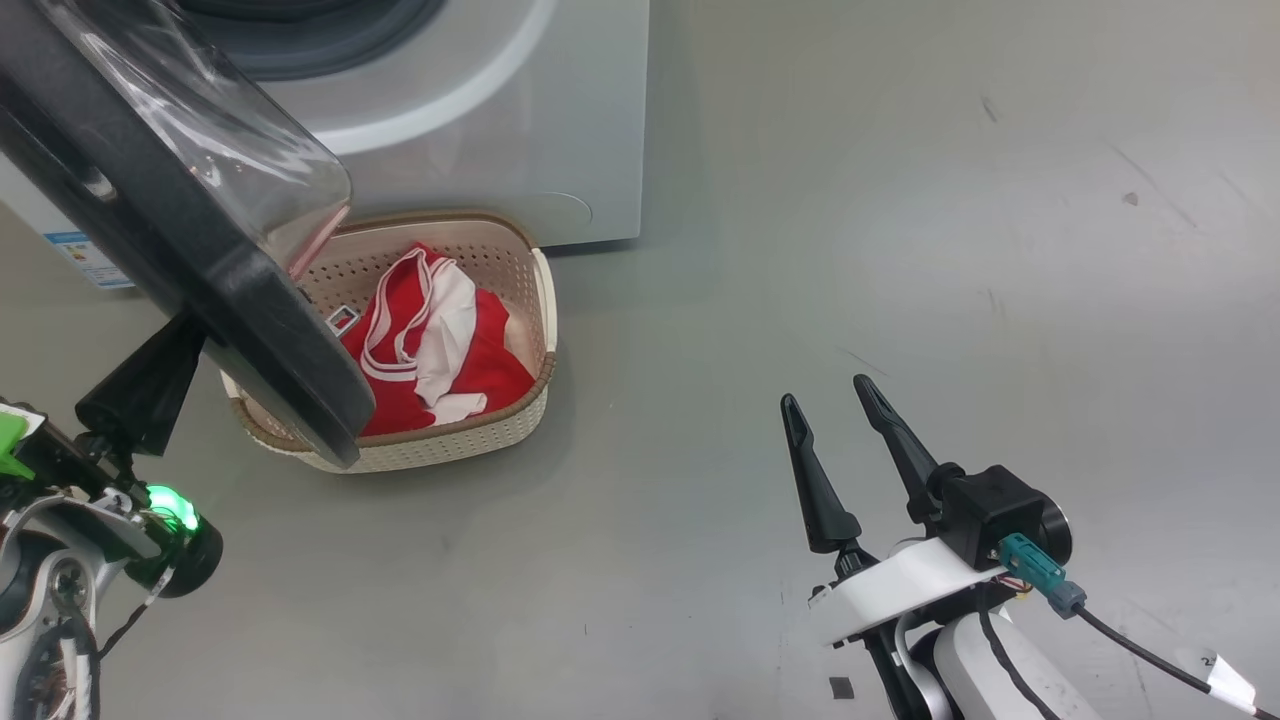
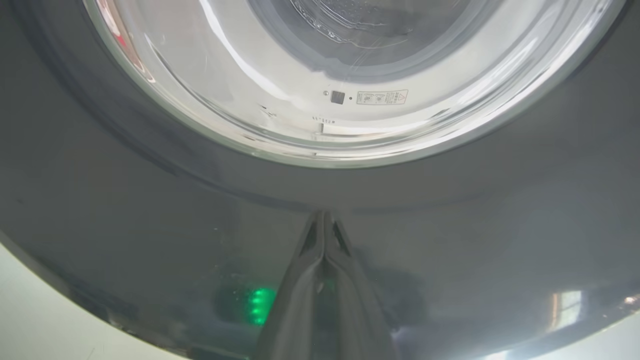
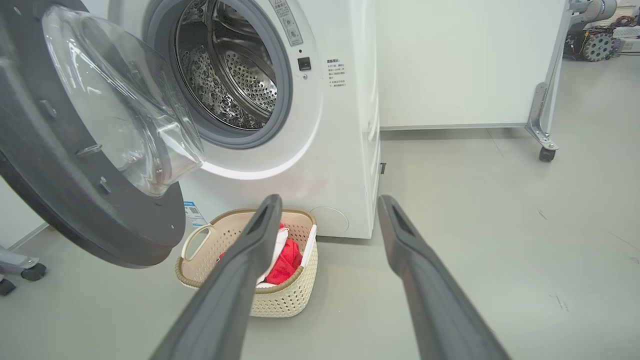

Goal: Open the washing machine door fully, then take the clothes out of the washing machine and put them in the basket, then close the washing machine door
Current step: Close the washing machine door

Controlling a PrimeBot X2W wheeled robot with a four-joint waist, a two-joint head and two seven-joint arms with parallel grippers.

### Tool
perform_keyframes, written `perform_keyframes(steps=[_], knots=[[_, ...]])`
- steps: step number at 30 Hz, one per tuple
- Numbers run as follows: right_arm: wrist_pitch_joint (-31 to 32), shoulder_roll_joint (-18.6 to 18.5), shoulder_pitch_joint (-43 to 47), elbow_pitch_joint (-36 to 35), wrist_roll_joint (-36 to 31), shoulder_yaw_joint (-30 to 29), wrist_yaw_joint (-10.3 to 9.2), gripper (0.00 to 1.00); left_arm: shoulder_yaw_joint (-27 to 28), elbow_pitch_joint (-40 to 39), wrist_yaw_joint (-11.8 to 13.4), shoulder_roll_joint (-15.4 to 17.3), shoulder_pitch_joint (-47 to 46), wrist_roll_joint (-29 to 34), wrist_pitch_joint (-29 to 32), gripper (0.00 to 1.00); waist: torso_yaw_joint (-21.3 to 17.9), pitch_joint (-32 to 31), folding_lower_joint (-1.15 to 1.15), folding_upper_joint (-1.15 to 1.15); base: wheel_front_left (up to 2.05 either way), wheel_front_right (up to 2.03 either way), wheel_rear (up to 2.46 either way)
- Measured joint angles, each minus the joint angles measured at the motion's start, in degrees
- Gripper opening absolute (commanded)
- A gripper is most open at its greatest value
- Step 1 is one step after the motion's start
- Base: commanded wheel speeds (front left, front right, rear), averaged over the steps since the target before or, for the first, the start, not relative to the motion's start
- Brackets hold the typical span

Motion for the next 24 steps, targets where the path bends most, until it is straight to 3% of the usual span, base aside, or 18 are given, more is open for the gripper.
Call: perform_keyframes(steps=[24], knots=[[0.0, 0.07, -0.02, -2.21, 1.74, 0.93, -1.46, 1.0, 1.99, 3.09, 0.02, -1.91, -7.98, 3.11, -11.88, 0.0, -12.39, 2.78, 0.0, 0.0, 0.0, 0.0, 0.0]])
